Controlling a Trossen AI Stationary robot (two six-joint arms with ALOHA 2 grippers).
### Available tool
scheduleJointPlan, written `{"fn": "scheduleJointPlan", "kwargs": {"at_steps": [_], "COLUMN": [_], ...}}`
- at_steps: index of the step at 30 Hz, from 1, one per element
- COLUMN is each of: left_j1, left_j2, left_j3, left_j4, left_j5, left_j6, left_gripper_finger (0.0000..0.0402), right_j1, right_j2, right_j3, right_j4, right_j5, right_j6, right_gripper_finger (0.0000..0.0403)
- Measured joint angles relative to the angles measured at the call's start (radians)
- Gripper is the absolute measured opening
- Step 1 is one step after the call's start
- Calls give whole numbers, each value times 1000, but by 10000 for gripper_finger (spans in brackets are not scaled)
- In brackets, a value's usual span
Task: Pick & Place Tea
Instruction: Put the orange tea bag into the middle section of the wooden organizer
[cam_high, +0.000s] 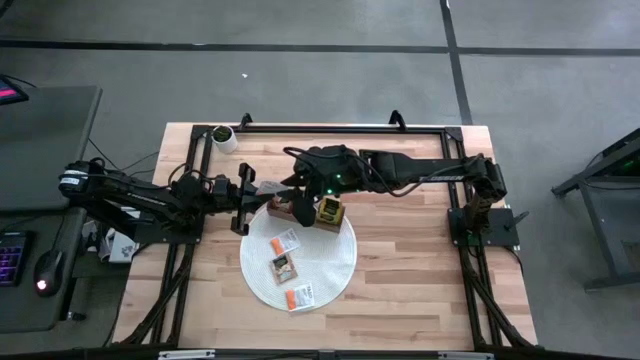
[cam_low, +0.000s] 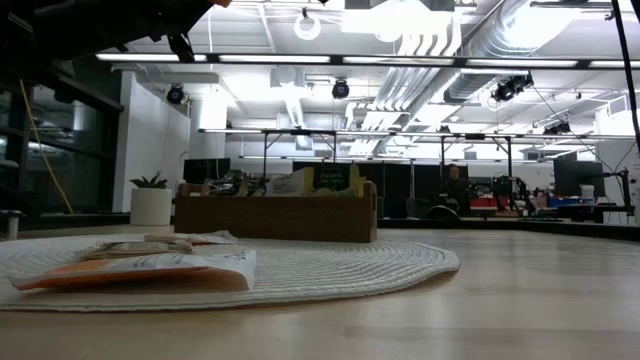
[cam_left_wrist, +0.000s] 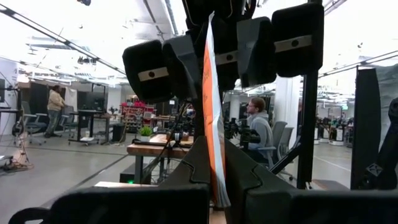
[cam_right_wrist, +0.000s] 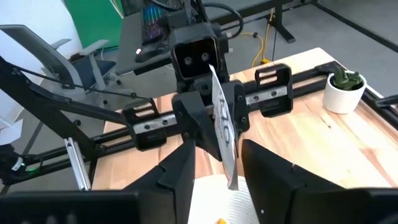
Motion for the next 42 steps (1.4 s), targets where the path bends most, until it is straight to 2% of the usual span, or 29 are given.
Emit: {"fn": "scheduleJointPlan", "kwargs": {"at_steps": [5, 11, 23, 27, 36, 39, 42], "left_j1": [0, 0, 0, 0, 0, 0, 1], "left_j2": [0, 0, 0, 0, -2, -29, -63], "left_j3": [0, 0, 0, 1, 1, 1, 1], "left_j4": [-7, -10, -31, -28, -15, -13, -40], "left_j5": [-1, 0, -3, -4, -6, -30, -56], "left_j6": [-16, -19, -10, -10, -9, 13, 39], "left_gripper_finger": [8, 12, 21, 64, 209, 236, 246], "right_j1": [-1, -7, -6, -6, -6, -10, -13], "right_j2": [2, 2, 2, 2, 2, 2, 2], "right_j3": [0, 0, 0, 0, 0, 0, 0], "right_j4": [-3, -4, -32, -45, -107, -181, -277], "right_j5": [4, 0, 21, 45, 88, 104, 131], "right_j6": [1, -3, 3, 4, 5, 5, 6], "right_gripper_finger": [89, 12, 1, 1, 0, 0, 0]}}
